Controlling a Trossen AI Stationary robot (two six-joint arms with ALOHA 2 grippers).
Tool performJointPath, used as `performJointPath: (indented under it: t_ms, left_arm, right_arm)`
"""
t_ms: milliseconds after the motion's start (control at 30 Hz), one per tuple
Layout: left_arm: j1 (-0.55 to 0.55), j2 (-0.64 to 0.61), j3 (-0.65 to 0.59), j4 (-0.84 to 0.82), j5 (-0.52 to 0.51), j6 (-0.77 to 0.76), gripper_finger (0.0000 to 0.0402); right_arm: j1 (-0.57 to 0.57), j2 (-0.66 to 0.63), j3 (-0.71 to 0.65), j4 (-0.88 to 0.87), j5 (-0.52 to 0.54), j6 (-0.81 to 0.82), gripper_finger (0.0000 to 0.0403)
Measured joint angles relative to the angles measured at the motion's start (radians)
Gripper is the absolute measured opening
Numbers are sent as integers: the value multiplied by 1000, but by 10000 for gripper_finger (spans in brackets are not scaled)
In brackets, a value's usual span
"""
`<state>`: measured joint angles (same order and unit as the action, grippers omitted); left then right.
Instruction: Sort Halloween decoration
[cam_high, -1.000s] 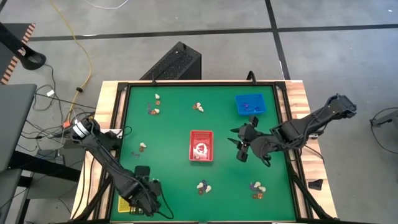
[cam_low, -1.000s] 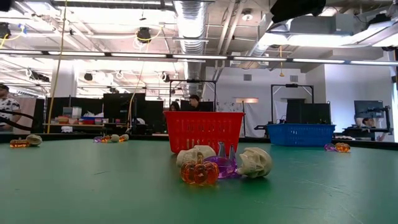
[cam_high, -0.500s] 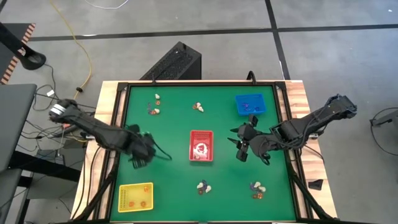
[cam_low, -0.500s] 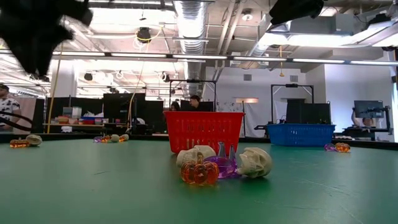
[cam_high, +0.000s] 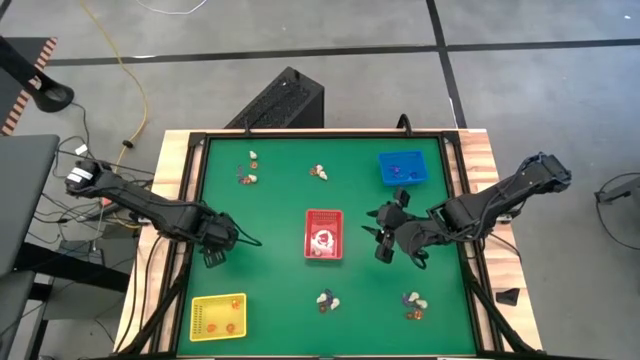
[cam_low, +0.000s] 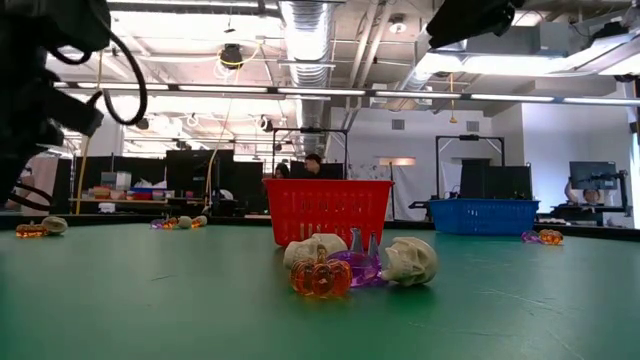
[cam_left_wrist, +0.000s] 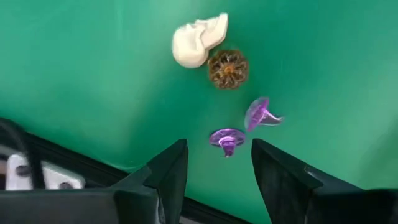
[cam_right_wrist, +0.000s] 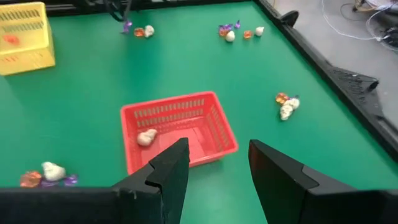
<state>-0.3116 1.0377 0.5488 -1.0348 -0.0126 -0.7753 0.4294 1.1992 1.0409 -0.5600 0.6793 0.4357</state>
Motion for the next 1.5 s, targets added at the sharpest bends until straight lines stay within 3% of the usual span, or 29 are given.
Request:
performJointPath:
  t_ms: [500,967,1500]
  left_arm:
    - [0,119,-32,58,35,57,167]
    - [0,128,-32,76,44,59,162]
    - [0,127,-31,76,43,59,19]
  right_arm:
    - [2,0,0,7,-28,3,196]
    - [2,0,0,6,-27,1,196]
    - [2,0,0,6,-27,0,196]
